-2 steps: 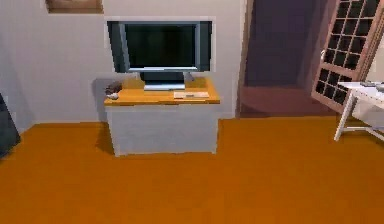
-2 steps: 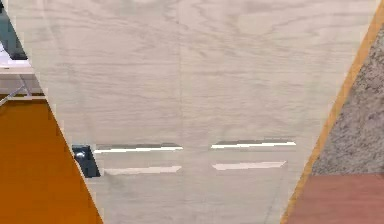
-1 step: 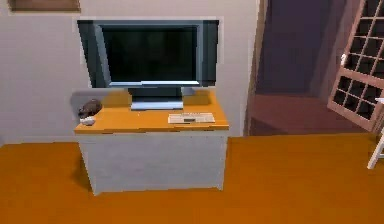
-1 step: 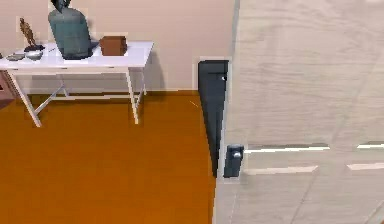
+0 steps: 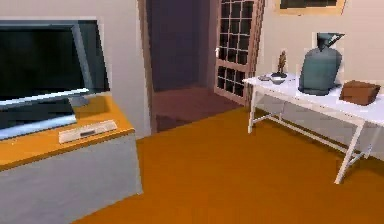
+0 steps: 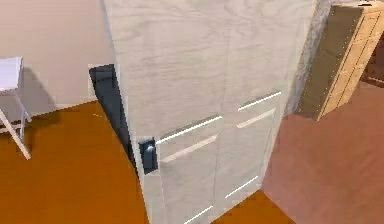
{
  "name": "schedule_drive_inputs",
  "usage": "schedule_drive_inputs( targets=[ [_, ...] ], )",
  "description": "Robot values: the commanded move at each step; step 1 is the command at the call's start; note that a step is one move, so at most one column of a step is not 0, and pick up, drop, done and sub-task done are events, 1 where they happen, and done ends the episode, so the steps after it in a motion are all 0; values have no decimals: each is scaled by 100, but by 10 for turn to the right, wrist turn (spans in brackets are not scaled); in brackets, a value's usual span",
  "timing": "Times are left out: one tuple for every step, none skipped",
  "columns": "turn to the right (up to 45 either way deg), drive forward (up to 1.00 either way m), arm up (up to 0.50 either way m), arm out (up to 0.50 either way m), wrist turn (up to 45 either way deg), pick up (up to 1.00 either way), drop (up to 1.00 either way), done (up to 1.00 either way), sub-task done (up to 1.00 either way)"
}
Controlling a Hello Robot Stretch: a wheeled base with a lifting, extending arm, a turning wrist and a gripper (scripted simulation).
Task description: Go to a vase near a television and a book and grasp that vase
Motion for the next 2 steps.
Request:
schedule_drive_inputs(
  targets=[
    [0,100,0,0,0,0,0,0,0],
    [0,45,0,0,0,0,0,0,0]
  ],
)
